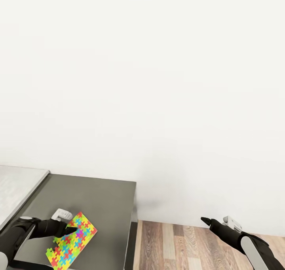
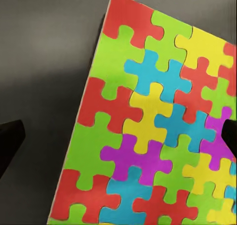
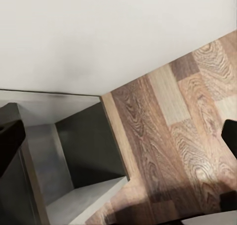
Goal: Put all the toys in the child's room - the three board games (two on the bed and one on the table), the two jigsaw puzzles on the table, and the tennis ball on the table - inside the toy box on the table in the child's room.
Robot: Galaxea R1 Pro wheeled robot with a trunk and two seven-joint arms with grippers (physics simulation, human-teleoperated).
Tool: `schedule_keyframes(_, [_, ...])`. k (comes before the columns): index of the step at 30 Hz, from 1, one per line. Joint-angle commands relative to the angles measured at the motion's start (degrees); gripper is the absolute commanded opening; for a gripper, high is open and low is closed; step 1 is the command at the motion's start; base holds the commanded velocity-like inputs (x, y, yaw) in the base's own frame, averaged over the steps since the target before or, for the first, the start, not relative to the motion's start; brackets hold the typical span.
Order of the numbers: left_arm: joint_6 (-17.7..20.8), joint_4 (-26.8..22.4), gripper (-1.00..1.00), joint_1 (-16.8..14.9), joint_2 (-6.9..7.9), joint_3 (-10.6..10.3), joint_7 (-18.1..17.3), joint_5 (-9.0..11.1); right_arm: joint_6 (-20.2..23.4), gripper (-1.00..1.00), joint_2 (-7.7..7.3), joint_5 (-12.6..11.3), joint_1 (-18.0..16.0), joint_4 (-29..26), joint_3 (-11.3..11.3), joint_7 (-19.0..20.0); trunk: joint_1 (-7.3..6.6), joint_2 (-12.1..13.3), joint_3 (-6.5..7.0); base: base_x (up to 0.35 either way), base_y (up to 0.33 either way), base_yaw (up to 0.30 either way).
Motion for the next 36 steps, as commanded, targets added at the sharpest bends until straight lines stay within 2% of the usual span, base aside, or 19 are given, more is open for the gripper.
schedule_keyframes(1, [0.5, -0.09, 1.0, -0.03, -0.11, 0.41, -0.45, -0.4, 0.33, 1.0, 0.0, 0.07, -0.03, -0.03, -0.14, 0.24, 0.03, -0.12, -0.11, 0.0, -0.085, 0.0])
schedule_keyframes(10, [0.67, -0.08, 1.0, -0.03, -0.28, 0.58, -0.93, -0.36, 0.33, 1.0, 0.0, 0.07, -0.02, -0.03, -0.13, 0.24, 0.03, -0.12, -0.11, 0.0, -0.156, 0.0])
schedule_keyframes(13, [0.73, -0.08, 1.0, -0.03, -0.3, 0.59, -3.85, -0.42, 0.35, 1.0, 0.0, 0.07, -0.02, -0.03, -0.15, 0.24, 0.03, -0.12, -0.11, 0.0, -0.241, 0.0])
schedule_keyframes(18, [0.8, -0.09, 1.0, -0.03, -0.3, 0.58, -5.87, -0.44, 0.35, 1.0, 0.0, 0.07, -0.02, -0.03, -0.15, 0.24, 0.03, -0.12, -0.11, 0.0, -0.084, 0.0])
schedule_keyframes(36, [0.87, -0.08, 1.0, -0.03, -0.3, 0.47, -6.3, -0.44, 0.33, 1.0, 0.0, 0.02, -0.05, -0.03, -0.15, 0.24, 0.03, -0.12, -0.11, -0.032, -0.057, 0.0])
